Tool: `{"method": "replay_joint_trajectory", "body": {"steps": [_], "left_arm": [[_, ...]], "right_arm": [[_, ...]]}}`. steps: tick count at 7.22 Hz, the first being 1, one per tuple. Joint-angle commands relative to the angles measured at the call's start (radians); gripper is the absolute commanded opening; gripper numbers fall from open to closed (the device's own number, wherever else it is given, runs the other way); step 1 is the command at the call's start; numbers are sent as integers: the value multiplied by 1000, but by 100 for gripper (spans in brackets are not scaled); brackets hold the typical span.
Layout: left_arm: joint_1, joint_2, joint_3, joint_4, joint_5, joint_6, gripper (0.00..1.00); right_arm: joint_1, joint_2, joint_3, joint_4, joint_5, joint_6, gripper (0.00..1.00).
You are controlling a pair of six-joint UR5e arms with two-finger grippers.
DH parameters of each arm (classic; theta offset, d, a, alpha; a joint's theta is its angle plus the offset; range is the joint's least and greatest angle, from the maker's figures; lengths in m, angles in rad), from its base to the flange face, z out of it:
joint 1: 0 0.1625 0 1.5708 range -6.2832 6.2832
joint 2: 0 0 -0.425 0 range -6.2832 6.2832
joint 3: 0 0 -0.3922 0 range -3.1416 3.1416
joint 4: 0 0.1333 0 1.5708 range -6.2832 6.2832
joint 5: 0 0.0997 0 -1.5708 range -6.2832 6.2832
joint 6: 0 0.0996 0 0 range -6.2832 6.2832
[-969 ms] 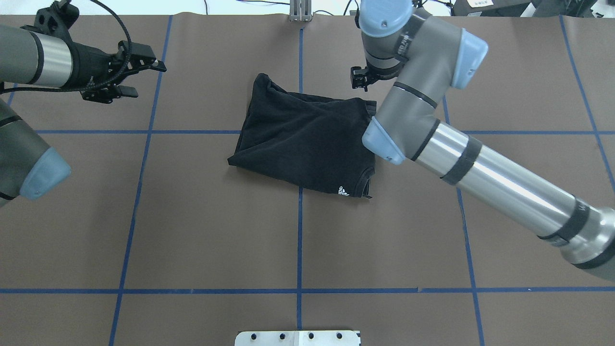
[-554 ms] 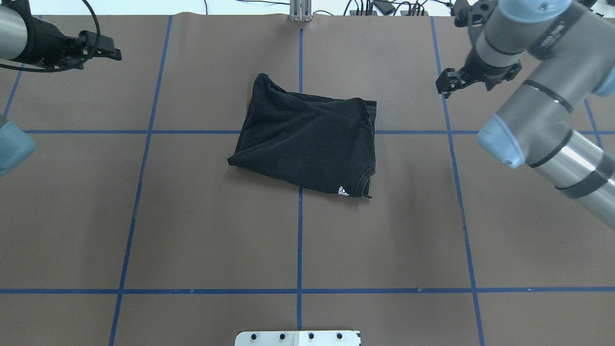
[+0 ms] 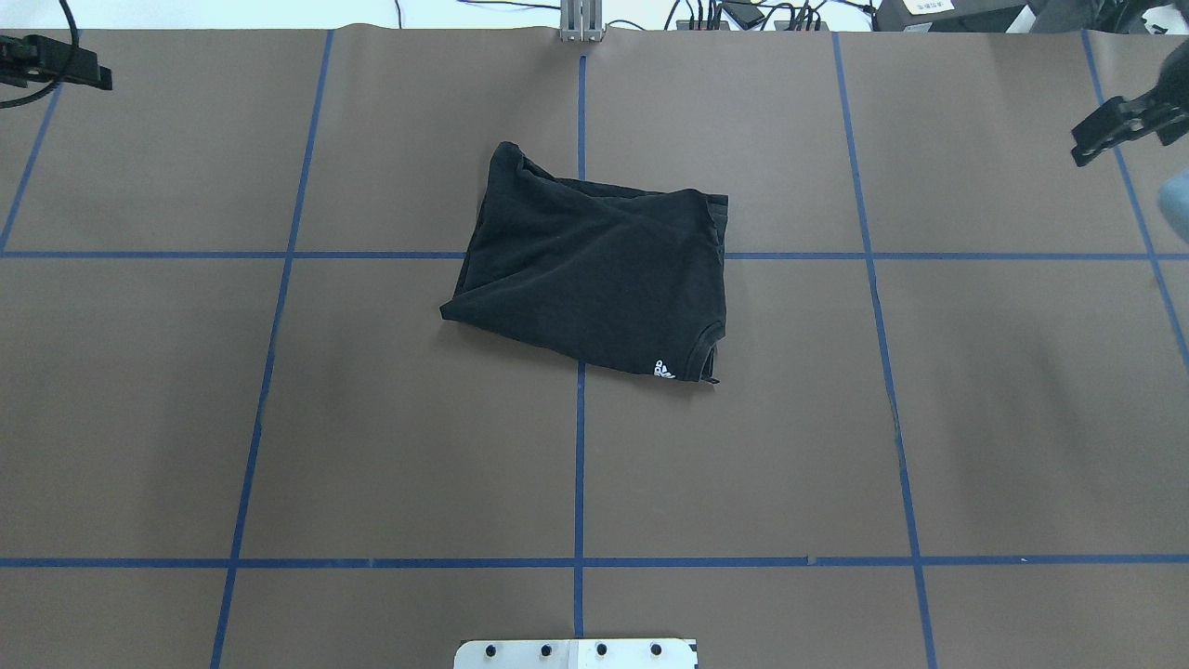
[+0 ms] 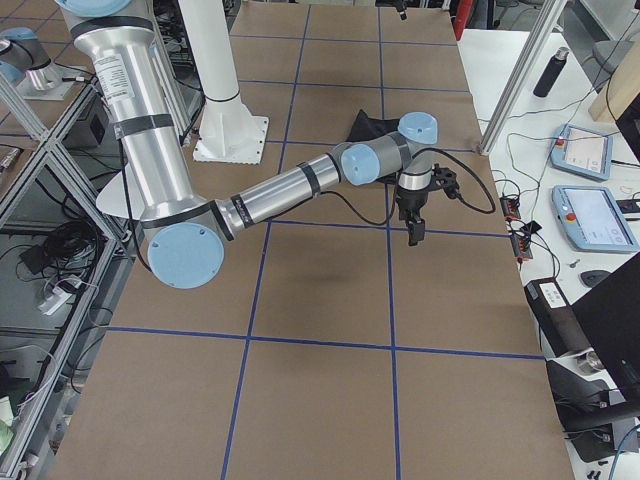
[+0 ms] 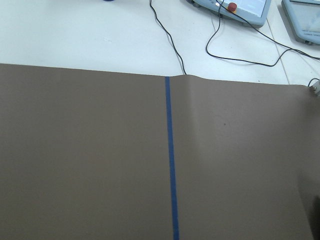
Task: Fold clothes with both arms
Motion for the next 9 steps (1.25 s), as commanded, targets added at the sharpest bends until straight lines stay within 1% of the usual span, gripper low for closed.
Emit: {"method": "replay_joint_trajectory", "body": {"steps": [1,2,3,4,5,6,7,8,9], "left_arm": [[-110,46,56,2,-107,181,100],[-161,63,91,-24,-235,196,100],[-180,101,100,-71,-247,250,100],[-201,138,116,-105,-246,250,100],[-197,150,148,-143,-206,247,100],[-197,161,168,-135,-154,250,100],[-197,208,165,-128,-160,288,100],[-197,218,166,-54,-163,403,100],[-201,210,150,100,-163,515,100]], "right_arm": [[169,-64,-34,-12,148,-200,100],[170,-93,-37,-7,159,-194,100],[170,-104,-37,-4,153,-197,100],[170,-128,-37,-3,141,-197,100],[170,-143,-37,-3,138,-197,100],[170,-174,-36,-3,139,-203,100],[170,-214,-27,14,142,-210,100],[170,-246,-28,43,151,-207,100],[174,-274,-26,43,161,-207,100]]}}
